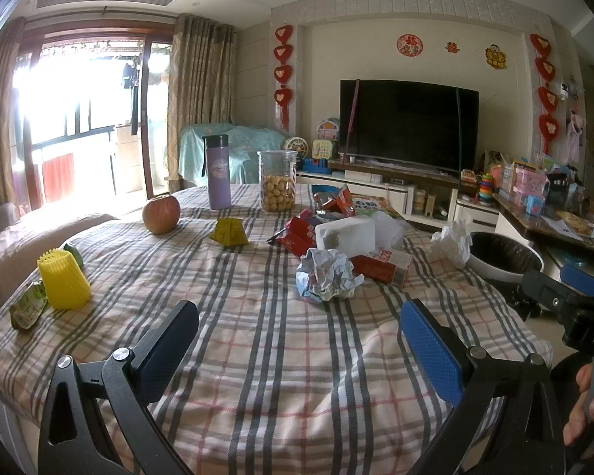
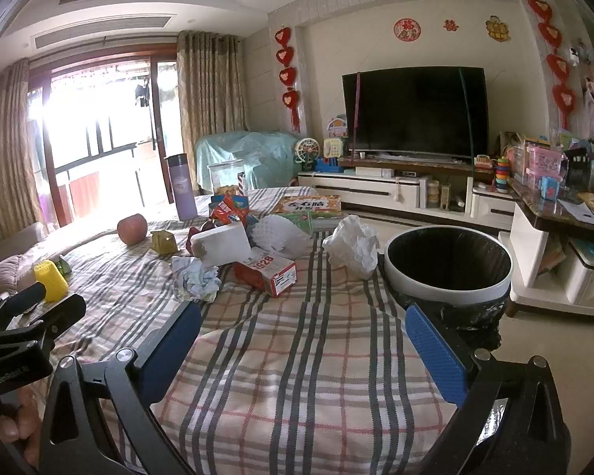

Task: Collect trash

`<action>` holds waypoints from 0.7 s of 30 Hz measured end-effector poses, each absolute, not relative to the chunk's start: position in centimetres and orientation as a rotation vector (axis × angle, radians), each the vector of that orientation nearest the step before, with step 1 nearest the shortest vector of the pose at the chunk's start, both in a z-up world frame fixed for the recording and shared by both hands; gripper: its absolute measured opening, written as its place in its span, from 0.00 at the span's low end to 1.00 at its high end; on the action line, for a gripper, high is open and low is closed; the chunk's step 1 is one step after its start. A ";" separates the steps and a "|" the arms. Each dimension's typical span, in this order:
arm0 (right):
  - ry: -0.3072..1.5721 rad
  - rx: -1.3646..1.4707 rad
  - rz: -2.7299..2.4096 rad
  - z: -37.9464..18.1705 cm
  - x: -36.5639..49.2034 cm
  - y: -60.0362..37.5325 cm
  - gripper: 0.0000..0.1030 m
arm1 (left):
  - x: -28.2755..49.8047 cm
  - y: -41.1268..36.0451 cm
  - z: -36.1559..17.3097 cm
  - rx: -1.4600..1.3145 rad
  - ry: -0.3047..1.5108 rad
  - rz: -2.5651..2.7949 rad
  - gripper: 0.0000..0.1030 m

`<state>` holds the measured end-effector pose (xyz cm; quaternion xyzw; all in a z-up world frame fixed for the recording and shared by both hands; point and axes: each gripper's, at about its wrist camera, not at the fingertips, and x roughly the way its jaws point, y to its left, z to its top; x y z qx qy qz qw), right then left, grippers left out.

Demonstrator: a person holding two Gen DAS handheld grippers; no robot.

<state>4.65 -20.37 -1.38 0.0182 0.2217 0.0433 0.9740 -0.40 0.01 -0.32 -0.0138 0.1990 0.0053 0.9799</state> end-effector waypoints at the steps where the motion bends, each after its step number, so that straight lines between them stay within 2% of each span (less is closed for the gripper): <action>1: 0.448 0.037 0.087 -1.4 4.7 -20.4 1.00 | -0.4 0.0 -0.3 -0.026 0.401 0.011 0.99; 21: 0.465 0.041 0.085 -1.7 4.9 -20.3 1.00 | 0.0 0.0 -0.8 -0.027 0.418 0.009 0.99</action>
